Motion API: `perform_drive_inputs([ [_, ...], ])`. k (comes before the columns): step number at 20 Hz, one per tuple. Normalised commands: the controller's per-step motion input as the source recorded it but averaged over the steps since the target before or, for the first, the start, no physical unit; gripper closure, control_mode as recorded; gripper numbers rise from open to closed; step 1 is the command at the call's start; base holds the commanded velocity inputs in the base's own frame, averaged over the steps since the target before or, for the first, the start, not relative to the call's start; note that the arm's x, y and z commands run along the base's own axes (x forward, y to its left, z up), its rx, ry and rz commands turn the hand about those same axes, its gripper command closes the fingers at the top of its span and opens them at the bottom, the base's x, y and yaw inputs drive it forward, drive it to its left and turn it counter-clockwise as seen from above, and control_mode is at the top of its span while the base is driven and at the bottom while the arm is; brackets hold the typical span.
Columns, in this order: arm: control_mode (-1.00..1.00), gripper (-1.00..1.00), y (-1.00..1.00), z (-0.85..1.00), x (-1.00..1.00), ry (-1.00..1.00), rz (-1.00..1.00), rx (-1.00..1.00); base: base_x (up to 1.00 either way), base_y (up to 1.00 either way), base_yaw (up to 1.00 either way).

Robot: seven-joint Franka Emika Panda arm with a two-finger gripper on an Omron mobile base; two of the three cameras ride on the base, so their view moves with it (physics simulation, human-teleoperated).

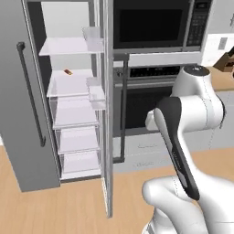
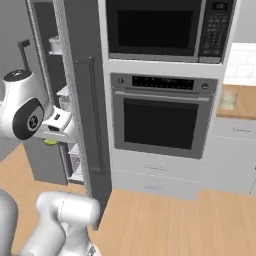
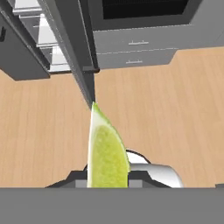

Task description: Grab a lemon wedge from the fridge and one ice cube from the ice bowl, and put them in the glass of lemonade.

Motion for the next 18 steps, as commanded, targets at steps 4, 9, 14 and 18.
perform_drive_inputs([
  [4,1.00,1.00,0.00,0.00,0.00,0.00,0.00,0.00,0.07,-1.00,0.00],
  [9,1.00,1.00,0.00,0.00,0.00,0.00,0.00,0.00,0.35,-1.00,0.03],
  [14,1.00,1.00,0.00,0.00,0.00,0.00,0.00,0.00,0.85,-1.00,0.13],
  [18,1.00,1.00,0.00,0.00,0.00,0.00,0.00,0.00,0.98,-1.00,0.24],
])
